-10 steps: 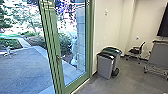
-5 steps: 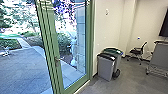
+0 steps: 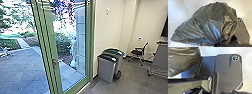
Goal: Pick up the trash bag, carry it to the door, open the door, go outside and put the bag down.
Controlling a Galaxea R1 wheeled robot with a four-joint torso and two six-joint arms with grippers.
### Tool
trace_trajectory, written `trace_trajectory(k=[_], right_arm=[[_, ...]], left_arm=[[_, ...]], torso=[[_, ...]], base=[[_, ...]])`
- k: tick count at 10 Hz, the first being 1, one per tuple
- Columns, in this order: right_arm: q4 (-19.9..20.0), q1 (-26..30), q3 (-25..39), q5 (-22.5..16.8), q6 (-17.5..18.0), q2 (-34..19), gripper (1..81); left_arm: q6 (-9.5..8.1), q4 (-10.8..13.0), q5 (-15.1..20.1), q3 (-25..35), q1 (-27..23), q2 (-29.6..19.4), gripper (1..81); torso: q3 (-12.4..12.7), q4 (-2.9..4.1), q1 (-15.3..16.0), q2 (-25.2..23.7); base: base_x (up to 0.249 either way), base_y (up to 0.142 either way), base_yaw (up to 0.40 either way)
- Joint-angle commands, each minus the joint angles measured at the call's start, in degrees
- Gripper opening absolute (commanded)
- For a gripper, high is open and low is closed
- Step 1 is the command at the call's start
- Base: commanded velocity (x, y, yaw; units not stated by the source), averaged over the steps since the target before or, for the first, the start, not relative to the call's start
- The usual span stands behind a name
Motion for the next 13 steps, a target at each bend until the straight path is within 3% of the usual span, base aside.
trace_trajectory(k=[1,5,13], right_arm=[[-0.57,2.44,0.32,-3.63,-0.41,0.63,81.1],[-0.65,2.44,0.23,-3.55,-0.41,0.63,81.1],[-0.65,2.35,0.14,-3.54,-0.41,0.63,81.1]], left_arm=[[0.32,0.64,2.32,0.03,-4.08,0.0,1.0],[0.32,0.56,2.32,0.03,-4.08,-0.09,1.0],[0.32,0.56,2.32,0.03,-4.08,-0.09,1.0]], torso=[[0.0,0.0,0.03,0.0],[0.0,0.0,0.03,0.0],[0.0,0.0,0.03,0.0]], base=[[0.147,0.0,0.0],[0.147,0.0,0.0],[0.147,0.067,0.0]])
